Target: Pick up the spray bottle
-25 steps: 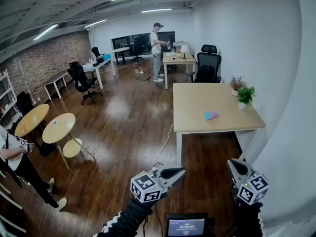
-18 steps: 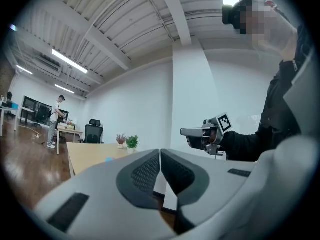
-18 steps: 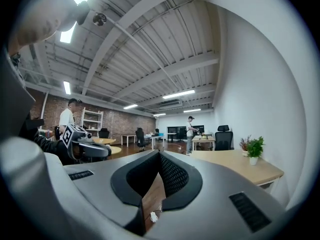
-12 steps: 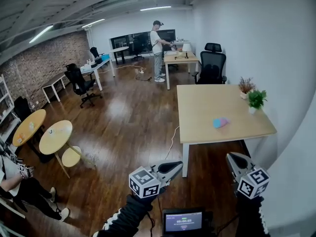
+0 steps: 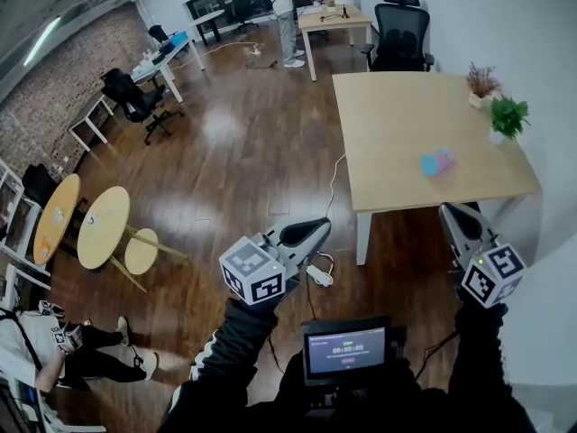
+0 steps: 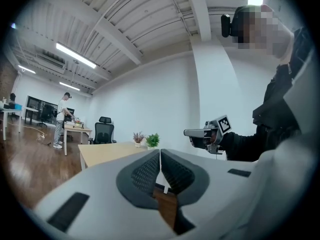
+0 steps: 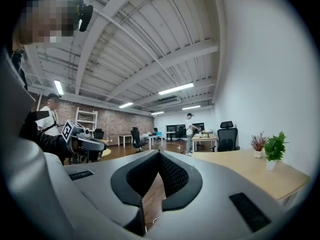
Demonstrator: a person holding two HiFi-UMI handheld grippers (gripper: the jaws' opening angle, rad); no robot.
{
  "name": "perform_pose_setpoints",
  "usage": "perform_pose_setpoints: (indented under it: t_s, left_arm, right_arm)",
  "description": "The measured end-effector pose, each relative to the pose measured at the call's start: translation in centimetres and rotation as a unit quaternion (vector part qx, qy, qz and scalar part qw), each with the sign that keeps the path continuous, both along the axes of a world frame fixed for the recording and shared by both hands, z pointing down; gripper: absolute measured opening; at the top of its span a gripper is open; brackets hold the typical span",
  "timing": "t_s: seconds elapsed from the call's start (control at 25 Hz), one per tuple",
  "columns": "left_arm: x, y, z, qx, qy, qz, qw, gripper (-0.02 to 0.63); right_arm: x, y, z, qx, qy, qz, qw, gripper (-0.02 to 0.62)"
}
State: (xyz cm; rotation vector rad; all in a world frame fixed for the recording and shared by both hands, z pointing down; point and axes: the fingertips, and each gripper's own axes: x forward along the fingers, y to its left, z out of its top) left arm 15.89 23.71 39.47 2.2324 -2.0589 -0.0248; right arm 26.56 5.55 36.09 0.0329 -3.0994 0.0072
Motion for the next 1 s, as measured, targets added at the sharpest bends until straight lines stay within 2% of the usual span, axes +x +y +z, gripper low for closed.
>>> perform_pose_setpoints:
  t_s: [0.12, 0.24, 0.32, 0.48, 0.56, 0.76, 1.0]
  left_arm:
    - [-8.7, -2.5, 0.8, 0.007, 0.005, 0.018, 0.9998, 0.017]
    - [-17.5, -5.0, 1.7, 0.002, -0.002, 0.054, 0.9986, 0.017]
    - [-22.2, -6.0, 1.3, -0.002, -0.006, 0.073, 0.9973, 0.017]
    - [-27.5, -7.8, 1.0, -0.011, 0.002, 0.119, 0.9929, 0.017]
    - [-30.3, -10.3, 1.6, -0.012, 0.009, 0.138, 0.9903, 0.017]
    - [-37.5, -20.2, 1.7, -0.015, 0.000, 0.170, 0.9854, 0.017]
    - [-43.8, -30.6, 0.6, -0.023, 0.006, 0.201, 0.9793, 0.017]
  right_arm:
    - [-7.7, -2.7, 0.6, -0.004, -0.002, 0.036, 0.999, 0.006]
    - [-15.6, -5.1, 1.6, -0.010, -0.006, 0.074, 0.997, 0.006]
    - [-20.0, -5.9, 1.3, -0.009, -0.006, 0.091, 0.996, 0.006]
    - [-24.7, -6.2, 0.6, -0.017, -0.006, 0.126, 0.992, 0.006]
    - [-27.1, -7.9, 1.3, -0.019, -0.001, 0.140, 0.990, 0.006]
    - [-33.0, -16.2, 2.5, -0.017, -0.007, 0.167, 0.986, 0.006]
    - [-38.6, -25.0, 3.0, -0.026, -0.003, 0.196, 0.980, 0.006]
